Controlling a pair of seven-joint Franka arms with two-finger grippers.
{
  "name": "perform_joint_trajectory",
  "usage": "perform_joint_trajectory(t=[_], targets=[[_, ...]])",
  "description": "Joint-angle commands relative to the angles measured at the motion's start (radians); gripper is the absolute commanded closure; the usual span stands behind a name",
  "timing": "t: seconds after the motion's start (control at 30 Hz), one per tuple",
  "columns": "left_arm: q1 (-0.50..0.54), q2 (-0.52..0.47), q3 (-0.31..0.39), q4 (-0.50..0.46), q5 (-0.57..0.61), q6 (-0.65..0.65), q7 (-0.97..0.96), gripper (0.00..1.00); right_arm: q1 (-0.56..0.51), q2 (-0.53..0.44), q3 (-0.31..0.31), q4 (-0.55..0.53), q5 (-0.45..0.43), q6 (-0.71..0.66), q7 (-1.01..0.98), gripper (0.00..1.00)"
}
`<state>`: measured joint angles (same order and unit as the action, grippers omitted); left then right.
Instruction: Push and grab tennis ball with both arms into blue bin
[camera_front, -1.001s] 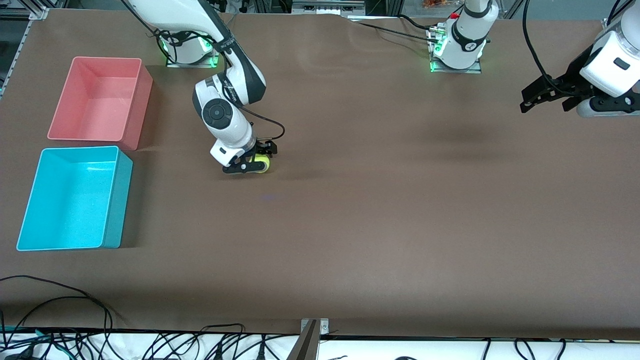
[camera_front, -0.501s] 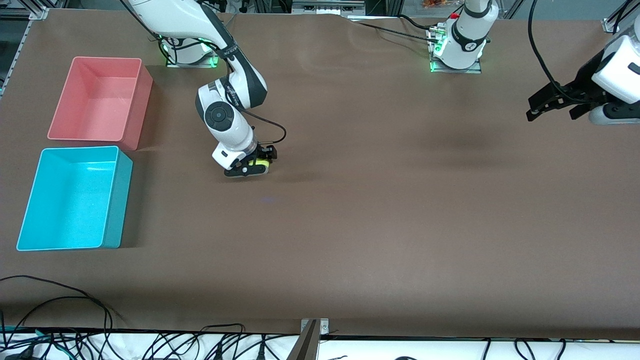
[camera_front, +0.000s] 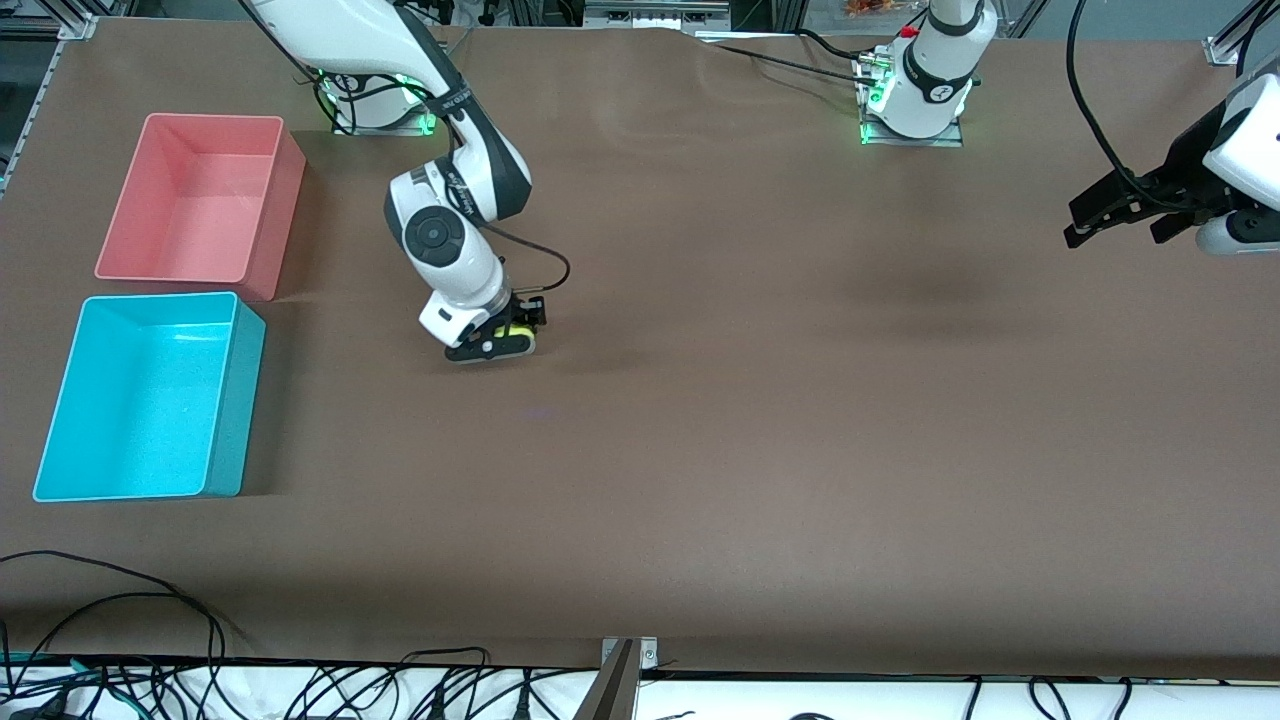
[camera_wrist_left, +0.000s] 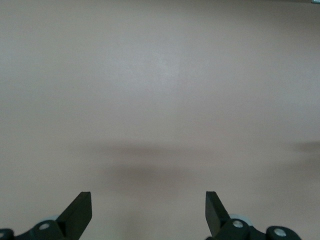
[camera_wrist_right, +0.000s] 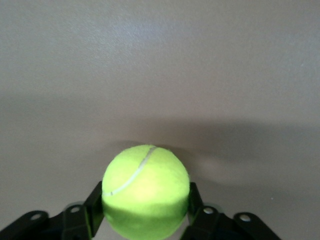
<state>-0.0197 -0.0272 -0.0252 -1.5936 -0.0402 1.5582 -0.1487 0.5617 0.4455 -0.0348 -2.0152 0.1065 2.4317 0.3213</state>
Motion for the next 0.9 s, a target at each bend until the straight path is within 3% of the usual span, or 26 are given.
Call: perform_joint_trajectory(t=[0.0, 0.43, 0.63, 0.87], targets=[[0.006, 0.020, -0.004, 0.037, -0.012, -0.021, -0.002, 0.00, -0.002, -0.039, -0.045, 0.105, -0.014, -0.181, -0.027, 0.48], [0.004, 0.020, -0.005, 0.047, -0.012, -0.021, -0.003, 0.00, -0.002, -0.146, -0.253, 0.170, -0.011, -0.428, -0.292, 0.48], [-0.005, 0.021, -0.010, 0.050, -0.010, -0.021, -0.006, 0.00, -0.002, -0.188, -0.378, 0.170, -0.011, -0.537, -0.421, 0.48], [-0.003, 0.021, -0.010, 0.050, -0.010, -0.021, -0.006, 0.00, -0.002, -0.203, -0.549, 0.167, -0.008, -0.634, -0.714, 0.48]])
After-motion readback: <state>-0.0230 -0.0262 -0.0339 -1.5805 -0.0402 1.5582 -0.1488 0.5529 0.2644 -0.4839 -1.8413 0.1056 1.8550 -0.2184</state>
